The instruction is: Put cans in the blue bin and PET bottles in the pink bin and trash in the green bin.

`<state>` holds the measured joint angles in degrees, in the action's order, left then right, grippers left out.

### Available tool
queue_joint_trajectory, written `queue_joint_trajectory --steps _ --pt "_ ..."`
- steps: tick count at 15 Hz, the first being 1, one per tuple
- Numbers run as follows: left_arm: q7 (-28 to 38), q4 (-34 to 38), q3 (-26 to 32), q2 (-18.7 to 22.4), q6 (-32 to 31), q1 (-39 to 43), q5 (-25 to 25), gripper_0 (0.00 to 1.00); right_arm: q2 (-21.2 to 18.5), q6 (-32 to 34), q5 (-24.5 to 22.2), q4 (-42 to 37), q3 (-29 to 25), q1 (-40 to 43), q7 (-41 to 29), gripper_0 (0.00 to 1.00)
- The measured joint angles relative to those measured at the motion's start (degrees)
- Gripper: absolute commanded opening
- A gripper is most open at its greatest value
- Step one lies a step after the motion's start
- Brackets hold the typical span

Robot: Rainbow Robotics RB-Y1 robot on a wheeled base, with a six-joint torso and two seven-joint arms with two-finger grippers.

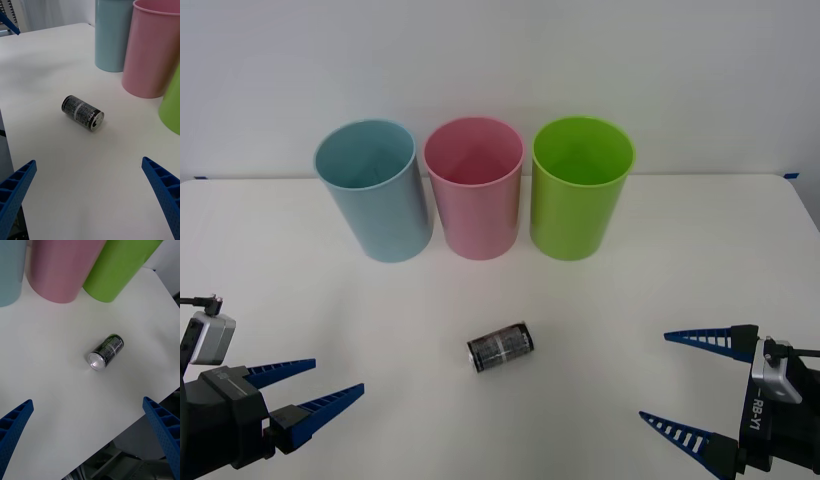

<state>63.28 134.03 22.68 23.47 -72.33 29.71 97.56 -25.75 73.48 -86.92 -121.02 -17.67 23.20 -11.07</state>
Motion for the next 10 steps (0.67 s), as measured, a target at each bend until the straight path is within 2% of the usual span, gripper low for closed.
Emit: queue_joint_trajectory --steps 5,7,10 --pt "0.00 0.00 0.00 0.00 0.00 0.00 0.00 1.00 0.00 0.00 0.00 0.00 0.00 0.00 0.00 0.96" --pt "0.00 0.00 0.00 0.00 0.00 0.00 0.00 1.00 1.41 0.66 2.14 -0.75 -0.61 0.04 -0.04 0.96" --pt "0.00 0.00 0.00 0.00 0.00 0.00 0.00 1.00 0.39 1.72 4.59 -4.59 -2.50 0.35 -0.92 0.96"
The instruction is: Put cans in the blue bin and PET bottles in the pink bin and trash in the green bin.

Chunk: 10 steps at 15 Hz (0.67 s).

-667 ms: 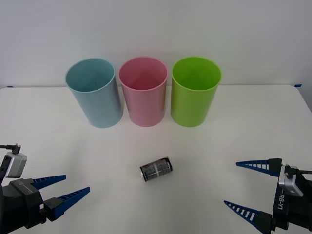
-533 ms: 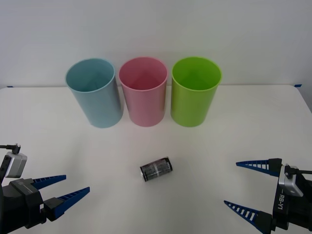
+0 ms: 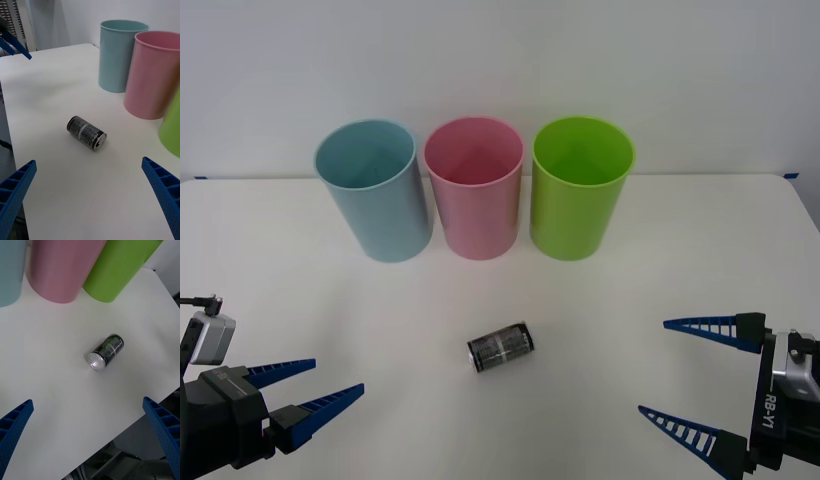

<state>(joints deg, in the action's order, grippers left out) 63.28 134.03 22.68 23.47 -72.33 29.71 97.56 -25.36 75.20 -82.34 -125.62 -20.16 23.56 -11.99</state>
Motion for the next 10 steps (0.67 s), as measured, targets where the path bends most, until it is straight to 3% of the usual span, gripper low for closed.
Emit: queue_joint_trajectory --steps 5,10 --pt "0.00 0.00 0.00 0.00 -0.01 0.00 0.00 1.00 -6.98 -0.36 -1.51 -7.81 -1.42 -3.20 -0.74 0.96" --pt "0.00 0.00 0.00 0.00 -0.01 0.00 0.00 1.00 -13.69 -0.41 -7.87 -8.50 5.78 -12.03 -4.41 0.96"
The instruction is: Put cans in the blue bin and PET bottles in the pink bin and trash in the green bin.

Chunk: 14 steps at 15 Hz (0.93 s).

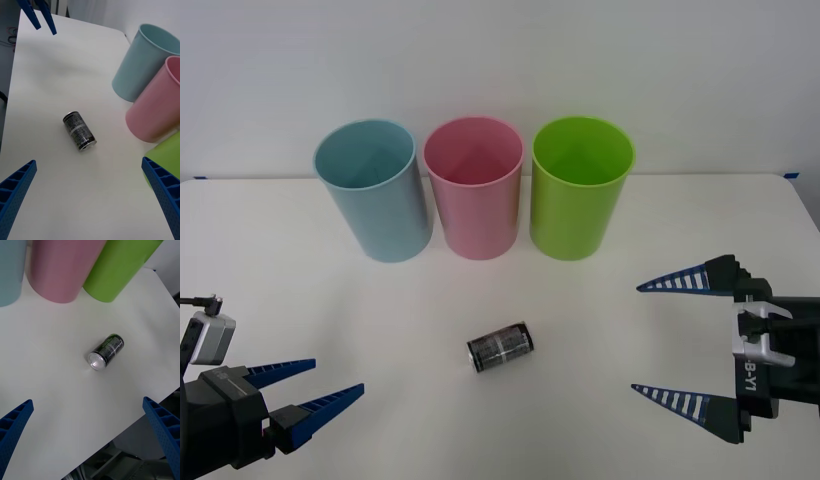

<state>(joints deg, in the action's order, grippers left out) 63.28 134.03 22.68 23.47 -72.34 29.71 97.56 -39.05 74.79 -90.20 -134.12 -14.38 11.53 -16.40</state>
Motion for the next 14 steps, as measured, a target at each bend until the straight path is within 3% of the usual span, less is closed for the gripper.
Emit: queue_joint_trajectory --steps 4,14 --pt "0.00 0.00 0.00 0.00 0.00 0.00 0.00 1.00 -0.31 0.00 -9.77 2.60 9.68 -9.14 -1.88 0.96" --pt "0.00 0.00 0.00 0.00 0.00 0.00 0.00 1.00 -1.48 -2.47 -17.16 15.21 28.32 -26.32 -2.22 0.96"
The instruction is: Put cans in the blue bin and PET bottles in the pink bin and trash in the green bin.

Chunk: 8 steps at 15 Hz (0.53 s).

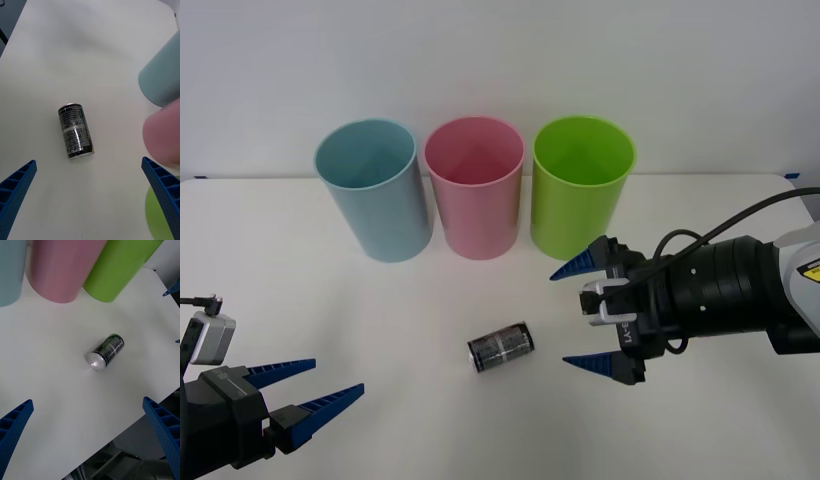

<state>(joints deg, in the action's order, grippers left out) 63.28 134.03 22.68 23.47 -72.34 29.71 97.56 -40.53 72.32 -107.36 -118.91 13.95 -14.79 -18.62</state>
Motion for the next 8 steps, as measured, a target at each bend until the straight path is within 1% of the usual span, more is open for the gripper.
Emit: queue_joint_trajectory --steps 5,8 --pt "0.00 0.00 0.00 0.00 0.00 0.00 0.00 1.00 0.09 -2.14 -0.67 4.78 7.65 -3.91 0.27 0.96" --pt "0.00 0.00 0.00 0.00 0.00 0.00 0.00 1.00 2.42 -2.62 -2.09 8.48 10.61 -6.54 0.71 0.96"
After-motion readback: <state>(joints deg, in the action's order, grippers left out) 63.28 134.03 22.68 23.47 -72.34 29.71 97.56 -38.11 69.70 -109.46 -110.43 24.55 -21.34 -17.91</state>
